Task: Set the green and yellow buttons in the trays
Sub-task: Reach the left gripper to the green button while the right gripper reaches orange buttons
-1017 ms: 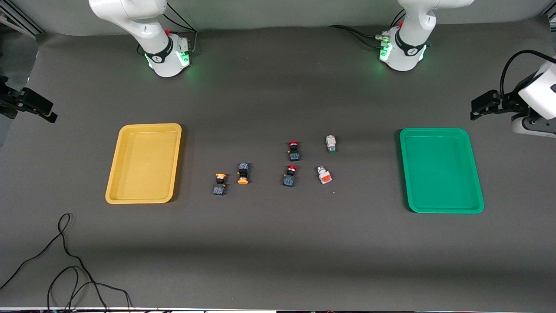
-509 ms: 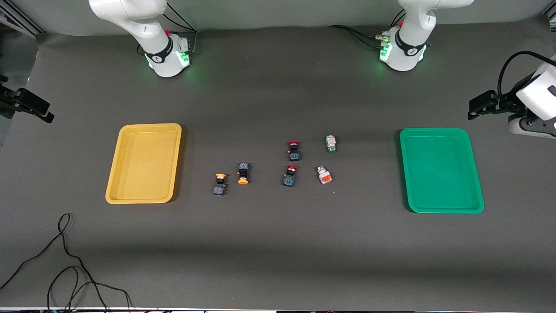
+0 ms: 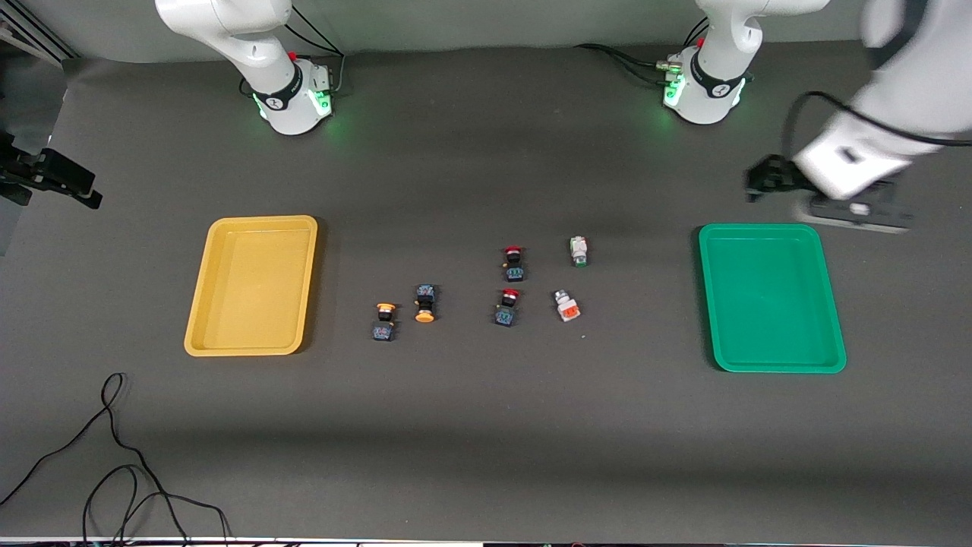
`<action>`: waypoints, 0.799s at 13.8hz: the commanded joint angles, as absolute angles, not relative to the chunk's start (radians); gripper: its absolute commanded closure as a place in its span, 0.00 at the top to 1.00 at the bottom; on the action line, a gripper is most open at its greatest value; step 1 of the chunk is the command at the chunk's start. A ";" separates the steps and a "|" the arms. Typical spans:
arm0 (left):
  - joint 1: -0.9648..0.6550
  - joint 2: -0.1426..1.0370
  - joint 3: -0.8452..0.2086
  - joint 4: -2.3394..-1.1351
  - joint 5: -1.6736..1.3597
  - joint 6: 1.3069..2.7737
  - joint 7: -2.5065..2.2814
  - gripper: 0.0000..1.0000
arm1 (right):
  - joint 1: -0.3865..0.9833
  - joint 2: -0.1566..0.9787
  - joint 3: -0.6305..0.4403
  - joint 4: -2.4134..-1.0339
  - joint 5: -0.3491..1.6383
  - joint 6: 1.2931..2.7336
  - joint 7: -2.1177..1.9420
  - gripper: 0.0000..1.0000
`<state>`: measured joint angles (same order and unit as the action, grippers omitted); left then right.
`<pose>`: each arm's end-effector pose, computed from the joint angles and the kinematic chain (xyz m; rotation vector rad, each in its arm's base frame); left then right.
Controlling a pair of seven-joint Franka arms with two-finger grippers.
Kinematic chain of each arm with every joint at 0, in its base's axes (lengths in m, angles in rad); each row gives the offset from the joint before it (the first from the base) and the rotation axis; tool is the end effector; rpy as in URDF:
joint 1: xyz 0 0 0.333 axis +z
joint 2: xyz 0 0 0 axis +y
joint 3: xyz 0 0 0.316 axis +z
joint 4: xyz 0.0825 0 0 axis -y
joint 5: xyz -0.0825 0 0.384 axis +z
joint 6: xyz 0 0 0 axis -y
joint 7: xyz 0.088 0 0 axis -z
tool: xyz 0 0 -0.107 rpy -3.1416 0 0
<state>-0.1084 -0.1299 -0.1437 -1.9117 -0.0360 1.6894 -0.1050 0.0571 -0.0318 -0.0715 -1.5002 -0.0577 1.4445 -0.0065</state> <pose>0.4938 -0.1341 0.5419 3.1303 -0.2181 -0.1494 0.5312 -0.0151 0.6638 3.0865 -0.0223 -0.0379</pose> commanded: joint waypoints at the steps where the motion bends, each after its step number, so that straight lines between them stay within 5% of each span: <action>1: -0.188 -0.123 -0.198 -1.960 -0.040 1.759 -0.283 1.00 | 0.064 -0.002 -0.071 -1.489 -0.040 1.424 -0.069 1.00; 11: -0.478 0.012 -0.198 -1.967 -0.041 1.945 -0.666 1.00 | 0.058 0.202 -0.080 -1.491 0.066 1.482 0.003 1.00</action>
<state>-0.4494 -0.0125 -0.2146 -1.9568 -0.0376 1.9192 -0.6312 0.0602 0.1590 -0.0698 -1.5050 -0.0033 1.4750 -0.0292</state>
